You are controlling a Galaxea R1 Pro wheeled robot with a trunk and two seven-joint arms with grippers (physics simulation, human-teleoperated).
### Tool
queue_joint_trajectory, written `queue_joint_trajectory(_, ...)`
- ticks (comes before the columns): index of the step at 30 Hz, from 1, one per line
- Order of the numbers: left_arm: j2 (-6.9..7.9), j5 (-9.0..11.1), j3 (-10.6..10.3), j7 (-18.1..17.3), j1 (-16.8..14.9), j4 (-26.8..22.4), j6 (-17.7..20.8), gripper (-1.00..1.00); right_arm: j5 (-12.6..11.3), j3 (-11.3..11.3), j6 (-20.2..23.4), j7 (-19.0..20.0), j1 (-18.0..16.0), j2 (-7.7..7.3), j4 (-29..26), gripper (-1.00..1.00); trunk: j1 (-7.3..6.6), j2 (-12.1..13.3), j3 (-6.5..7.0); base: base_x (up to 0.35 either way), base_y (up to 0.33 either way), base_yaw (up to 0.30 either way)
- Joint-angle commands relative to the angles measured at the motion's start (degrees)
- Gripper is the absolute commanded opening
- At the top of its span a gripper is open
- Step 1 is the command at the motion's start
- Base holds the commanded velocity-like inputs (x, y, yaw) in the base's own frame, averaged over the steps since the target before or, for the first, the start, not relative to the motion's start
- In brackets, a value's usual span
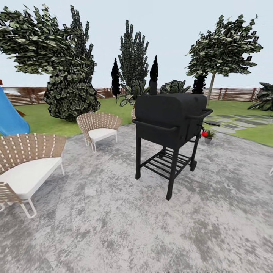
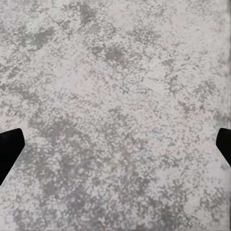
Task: Pick up the pesticide atomizer in the garden and spray insectifuge to fully cover both potted plants in the garden.
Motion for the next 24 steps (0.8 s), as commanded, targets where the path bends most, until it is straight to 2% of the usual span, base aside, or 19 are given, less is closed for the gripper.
queue_joint_trajectory(1,0.01,-0.07,-0.07,0.05,-0.03,0.03,-0.2,1.0,-0.04,-0.04,-0.18,0.07,-0.04,0.01,0.05,1.0,0.0,-0.03,-0.06,0.0,0.0,-0.3)
queue_joint_trajectory(19,-0.01,-0.07,-0.07,-0.04,-0.03,0.03,-0.22,1.0,-0.06,-0.04,-0.18,0.02,-0.04,0.01,0.05,1.0,0.0,-0.03,-0.06,0.0,0.0,-0.3)
queue_joint_trajectory(24,-0.01,-0.07,-0.14,-0.08,-0.03,0.03,-0.22,1.0,-0.07,-0.04,-0.18,0.0,-0.04,0.01,0.08,1.0,1.09,-2.04,-0.96,0.0,0.0,-0.3)
